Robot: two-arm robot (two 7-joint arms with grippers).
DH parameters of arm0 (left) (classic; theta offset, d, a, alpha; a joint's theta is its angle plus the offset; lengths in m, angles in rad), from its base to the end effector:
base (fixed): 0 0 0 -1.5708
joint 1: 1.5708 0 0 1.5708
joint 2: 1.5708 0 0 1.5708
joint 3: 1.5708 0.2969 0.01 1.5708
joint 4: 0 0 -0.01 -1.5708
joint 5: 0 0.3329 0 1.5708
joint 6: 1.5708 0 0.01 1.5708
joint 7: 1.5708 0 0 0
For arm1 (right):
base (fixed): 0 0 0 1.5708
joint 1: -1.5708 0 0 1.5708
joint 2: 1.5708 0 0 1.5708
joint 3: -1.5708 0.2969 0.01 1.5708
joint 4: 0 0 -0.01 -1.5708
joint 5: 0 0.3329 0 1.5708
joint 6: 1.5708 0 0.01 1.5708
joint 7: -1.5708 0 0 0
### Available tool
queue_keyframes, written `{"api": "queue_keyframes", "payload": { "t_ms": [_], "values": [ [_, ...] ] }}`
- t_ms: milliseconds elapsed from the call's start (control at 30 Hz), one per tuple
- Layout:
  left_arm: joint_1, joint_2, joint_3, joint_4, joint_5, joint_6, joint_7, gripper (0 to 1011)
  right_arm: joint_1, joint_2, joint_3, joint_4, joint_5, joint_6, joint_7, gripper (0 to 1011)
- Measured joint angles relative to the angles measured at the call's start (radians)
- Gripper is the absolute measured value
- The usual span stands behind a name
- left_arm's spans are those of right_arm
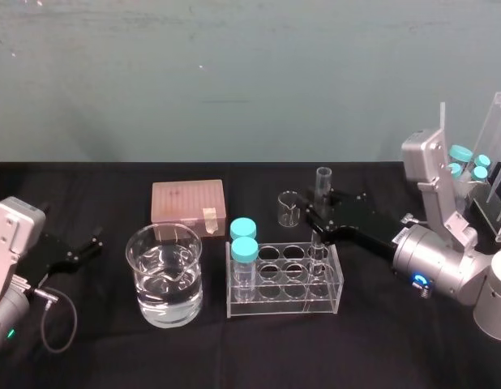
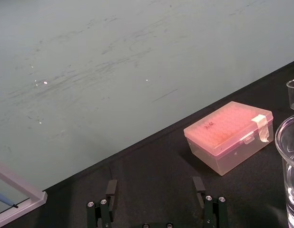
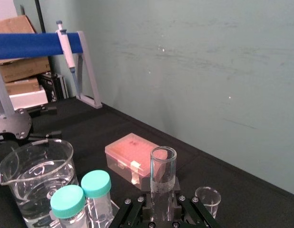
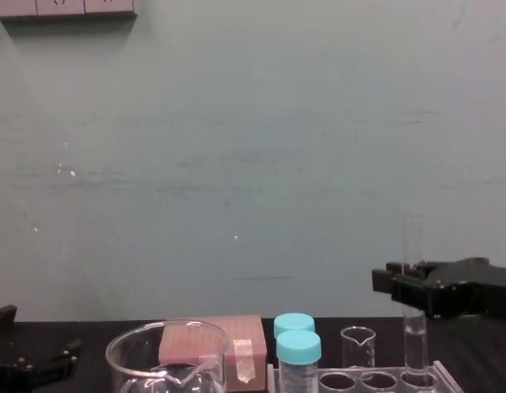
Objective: Hold the test tube with one hand and immerse one end into the beaker, then return it to the test tube rack.
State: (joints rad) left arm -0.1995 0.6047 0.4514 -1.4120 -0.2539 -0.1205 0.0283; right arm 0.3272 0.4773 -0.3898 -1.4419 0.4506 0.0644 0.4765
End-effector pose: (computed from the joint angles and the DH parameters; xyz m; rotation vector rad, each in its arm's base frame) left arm 0.3820 0.0802 -0.3125 0.3045 -0.2850 1.2480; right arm 0.4252 -0.0435 -0.2498 -0.1079 -0.0332 -0.8185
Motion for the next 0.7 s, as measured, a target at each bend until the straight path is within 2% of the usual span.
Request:
{"api": "queue_keyframes", "payload": {
  "t_ms": [700],
  "values": [
    [0.0, 0.0, 0.0, 0.0, 0.0, 0.0, 0.0, 1000, 0.003, -0.013, -0.012, 0.026, -0.019, 0.011, 0.004, 241]
  ]
}}
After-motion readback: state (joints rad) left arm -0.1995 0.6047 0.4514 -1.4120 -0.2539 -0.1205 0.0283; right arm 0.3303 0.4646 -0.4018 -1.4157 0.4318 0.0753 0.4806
